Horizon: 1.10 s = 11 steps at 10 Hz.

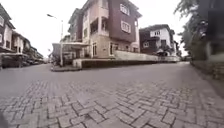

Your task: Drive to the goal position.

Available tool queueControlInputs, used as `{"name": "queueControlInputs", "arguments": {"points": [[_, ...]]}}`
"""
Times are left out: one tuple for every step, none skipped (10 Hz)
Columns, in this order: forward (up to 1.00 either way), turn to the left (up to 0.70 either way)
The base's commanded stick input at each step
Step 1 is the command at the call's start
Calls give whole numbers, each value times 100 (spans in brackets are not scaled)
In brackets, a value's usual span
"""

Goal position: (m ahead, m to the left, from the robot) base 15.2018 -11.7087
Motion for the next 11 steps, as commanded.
{"name": "queueControlInputs", "arguments": {"points": [[70, 0], [70, 0], [70, 0], [70, 0], [70, 0], [70, 0], [70, 0], [70, 0], [70, -35], [70, -35], [70, -35]]}}
